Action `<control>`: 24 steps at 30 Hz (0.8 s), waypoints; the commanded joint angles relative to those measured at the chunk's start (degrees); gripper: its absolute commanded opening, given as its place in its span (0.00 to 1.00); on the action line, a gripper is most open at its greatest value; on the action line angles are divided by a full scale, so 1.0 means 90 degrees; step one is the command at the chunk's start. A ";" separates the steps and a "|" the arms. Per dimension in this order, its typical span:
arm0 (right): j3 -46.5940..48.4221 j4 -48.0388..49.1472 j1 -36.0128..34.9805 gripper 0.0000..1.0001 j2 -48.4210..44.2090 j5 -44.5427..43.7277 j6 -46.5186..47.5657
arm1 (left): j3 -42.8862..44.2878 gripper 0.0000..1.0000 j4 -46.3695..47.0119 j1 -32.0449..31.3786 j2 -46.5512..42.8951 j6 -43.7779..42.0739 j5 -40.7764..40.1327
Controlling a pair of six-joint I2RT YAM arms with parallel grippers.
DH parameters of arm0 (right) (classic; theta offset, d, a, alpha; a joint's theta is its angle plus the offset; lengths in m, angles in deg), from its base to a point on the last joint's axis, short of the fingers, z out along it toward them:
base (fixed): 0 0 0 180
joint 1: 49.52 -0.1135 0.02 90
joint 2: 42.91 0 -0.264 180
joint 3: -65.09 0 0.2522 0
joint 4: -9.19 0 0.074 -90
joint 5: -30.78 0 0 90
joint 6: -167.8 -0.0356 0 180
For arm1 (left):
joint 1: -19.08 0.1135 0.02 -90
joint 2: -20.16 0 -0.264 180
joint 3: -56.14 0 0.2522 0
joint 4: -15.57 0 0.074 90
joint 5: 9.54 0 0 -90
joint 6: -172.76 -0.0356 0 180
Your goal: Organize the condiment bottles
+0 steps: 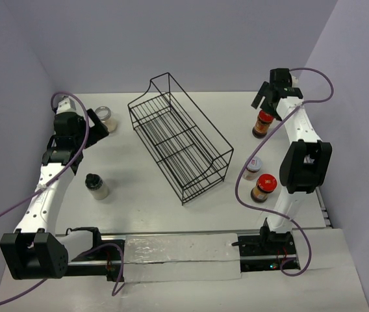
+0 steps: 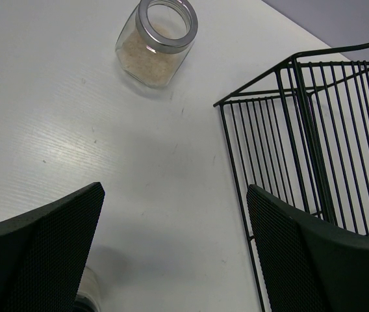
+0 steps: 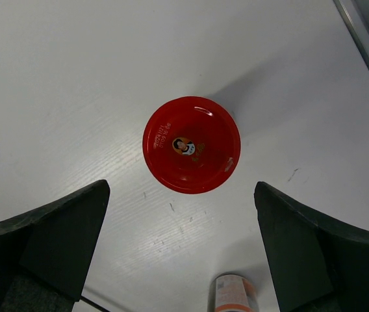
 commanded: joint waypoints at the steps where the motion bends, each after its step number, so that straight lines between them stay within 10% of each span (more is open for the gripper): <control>1: 0.0321 -0.0087 0.0047 1.00 0.0165 -0.0031 0.0063 | 0.0292 1.00 0.0060 -0.0033 0.0013 -0.0026 -0.0057; 24: 0.0249 0.0237 0.0262 1.00 0.0757 0.0147 0.0060 | 0.0198 0.99 0.0087 -0.0027 0.0040 0.0003 -0.0276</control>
